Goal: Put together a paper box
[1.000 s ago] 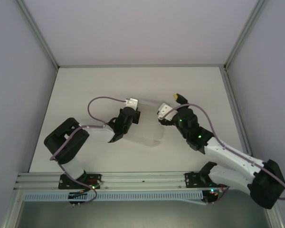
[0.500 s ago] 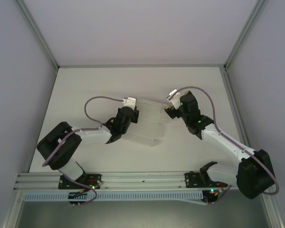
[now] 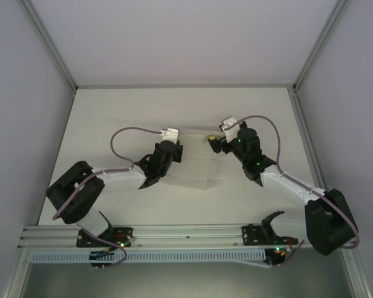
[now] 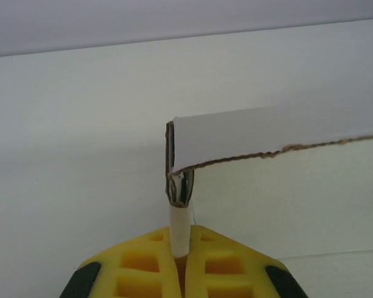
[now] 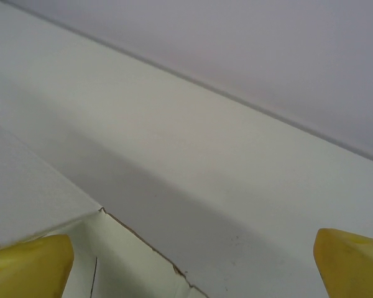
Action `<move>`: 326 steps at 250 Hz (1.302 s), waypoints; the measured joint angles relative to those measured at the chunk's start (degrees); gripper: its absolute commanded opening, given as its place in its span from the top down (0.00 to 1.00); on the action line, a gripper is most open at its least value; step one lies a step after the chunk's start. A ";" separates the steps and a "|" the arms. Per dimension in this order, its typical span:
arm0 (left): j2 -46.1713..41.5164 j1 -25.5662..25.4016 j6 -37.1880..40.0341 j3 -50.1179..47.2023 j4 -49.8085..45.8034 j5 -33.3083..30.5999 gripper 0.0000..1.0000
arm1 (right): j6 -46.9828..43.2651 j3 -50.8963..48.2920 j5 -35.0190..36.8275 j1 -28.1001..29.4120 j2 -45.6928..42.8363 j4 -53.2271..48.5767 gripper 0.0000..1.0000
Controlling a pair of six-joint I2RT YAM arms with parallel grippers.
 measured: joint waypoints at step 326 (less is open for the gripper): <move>-9.27 1.81 -8.17 1.73 -6.51 -1.66 1.00 | 17.88 6.54 4.94 -3.69 -5.20 -27.87 0.00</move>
